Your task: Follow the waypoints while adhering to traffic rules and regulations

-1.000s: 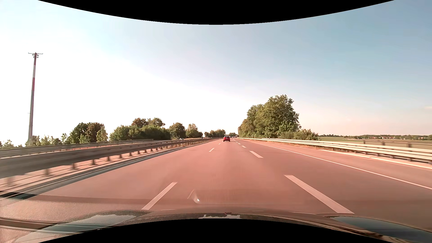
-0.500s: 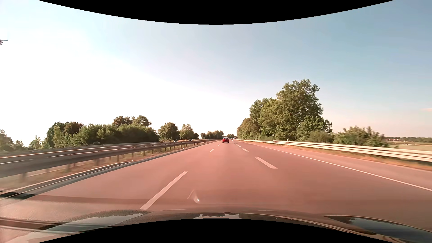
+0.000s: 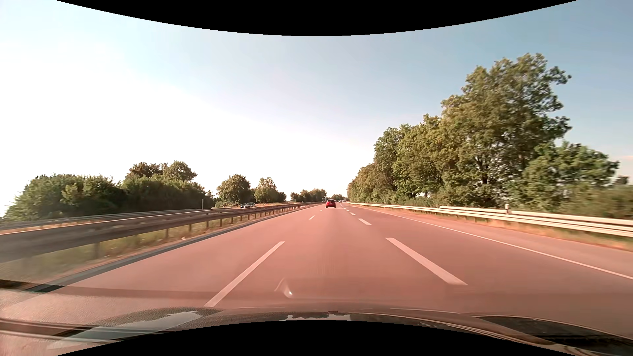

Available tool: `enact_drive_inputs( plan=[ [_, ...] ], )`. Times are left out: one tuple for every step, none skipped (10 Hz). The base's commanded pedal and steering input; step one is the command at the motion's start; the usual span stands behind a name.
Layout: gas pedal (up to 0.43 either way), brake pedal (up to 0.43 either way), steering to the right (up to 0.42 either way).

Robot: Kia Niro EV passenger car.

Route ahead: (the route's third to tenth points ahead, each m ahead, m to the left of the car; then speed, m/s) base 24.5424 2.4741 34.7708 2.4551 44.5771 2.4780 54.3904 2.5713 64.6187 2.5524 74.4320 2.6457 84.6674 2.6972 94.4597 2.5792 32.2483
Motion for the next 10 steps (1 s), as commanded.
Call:
enact_drive_inputs(
  plan=[
    [0.331, 0.006, 0.000],
    [0.339, 0.006, 0.000],
    [0.350, 0.006, 0.000],
    [0.350, 0.006, 0.000],
    [0.350, 0.006, 0.000],
    [0.350, 0.006, 0.002],
    [0.350, 0.006, 0.003],
    [0.350, 0.006, 0.003],
    [0.350, 0.006, 0.003],
    [0.350, 0.006, 0.003]
  ],
)
